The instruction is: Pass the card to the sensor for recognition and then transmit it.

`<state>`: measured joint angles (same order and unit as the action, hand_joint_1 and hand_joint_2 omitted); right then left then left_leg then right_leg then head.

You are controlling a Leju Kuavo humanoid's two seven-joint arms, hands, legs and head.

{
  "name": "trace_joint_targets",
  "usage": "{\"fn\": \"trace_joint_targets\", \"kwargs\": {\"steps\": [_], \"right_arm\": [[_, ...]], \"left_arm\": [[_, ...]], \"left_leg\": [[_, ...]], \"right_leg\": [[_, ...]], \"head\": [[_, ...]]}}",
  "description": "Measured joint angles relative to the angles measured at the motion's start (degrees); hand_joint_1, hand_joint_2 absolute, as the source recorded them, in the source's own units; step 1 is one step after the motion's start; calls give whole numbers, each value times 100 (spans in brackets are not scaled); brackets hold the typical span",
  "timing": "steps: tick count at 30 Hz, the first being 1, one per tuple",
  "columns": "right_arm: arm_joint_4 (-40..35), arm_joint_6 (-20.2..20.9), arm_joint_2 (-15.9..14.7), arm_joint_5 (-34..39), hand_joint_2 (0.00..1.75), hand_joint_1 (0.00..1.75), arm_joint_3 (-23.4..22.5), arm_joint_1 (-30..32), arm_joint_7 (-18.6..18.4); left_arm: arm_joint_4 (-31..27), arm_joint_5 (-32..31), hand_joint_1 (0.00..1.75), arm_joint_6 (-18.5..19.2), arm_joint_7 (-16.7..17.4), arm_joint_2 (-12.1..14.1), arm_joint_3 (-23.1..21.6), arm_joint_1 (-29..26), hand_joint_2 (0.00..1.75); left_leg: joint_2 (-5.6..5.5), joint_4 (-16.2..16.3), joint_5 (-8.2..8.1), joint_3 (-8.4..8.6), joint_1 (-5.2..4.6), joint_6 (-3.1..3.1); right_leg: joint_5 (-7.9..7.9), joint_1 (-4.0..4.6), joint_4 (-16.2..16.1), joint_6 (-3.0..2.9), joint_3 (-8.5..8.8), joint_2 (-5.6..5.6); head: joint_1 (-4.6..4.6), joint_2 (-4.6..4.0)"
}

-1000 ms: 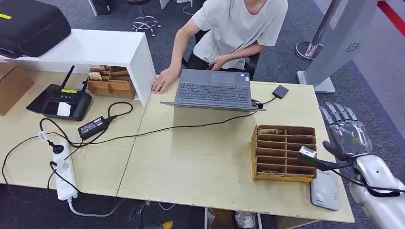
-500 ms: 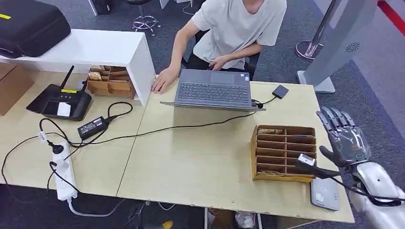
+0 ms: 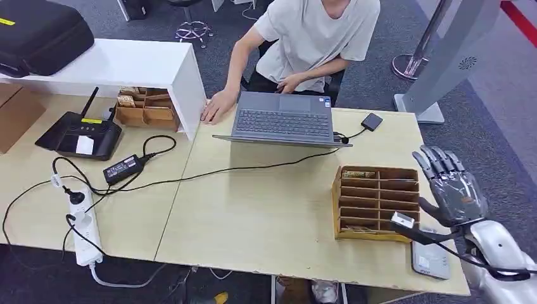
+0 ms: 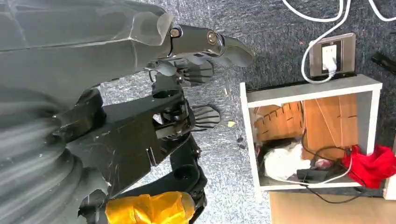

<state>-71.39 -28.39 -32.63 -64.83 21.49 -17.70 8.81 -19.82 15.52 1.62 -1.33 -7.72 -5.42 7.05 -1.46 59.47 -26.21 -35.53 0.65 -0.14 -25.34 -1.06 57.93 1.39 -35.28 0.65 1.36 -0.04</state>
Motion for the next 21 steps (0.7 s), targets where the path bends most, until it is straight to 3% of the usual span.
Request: {"fn": "trace_joint_targets", "kwargs": {"steps": [11, 21], "right_arm": [[9, 22, 109, -90, 175, 0, 142, -10, 46], [304, 96, 431, -265, 175, 0, 453, -365, 20]], "left_arm": [[0, -35, 0, -4, -7, -9, 2, 2, 175], [0, -70, 0, -46, -4, -81, 2, 23, 175]], "left_leg": [[0, -2, 0, -1, 0, 0], [0, -2, 1, 0, 0, 0]], "right_leg": [[0, 0, 0, 0, 1, 0], [0, 0, 1, -1, 0, 0]], "head": [[0, 0], [0, 0]]}}
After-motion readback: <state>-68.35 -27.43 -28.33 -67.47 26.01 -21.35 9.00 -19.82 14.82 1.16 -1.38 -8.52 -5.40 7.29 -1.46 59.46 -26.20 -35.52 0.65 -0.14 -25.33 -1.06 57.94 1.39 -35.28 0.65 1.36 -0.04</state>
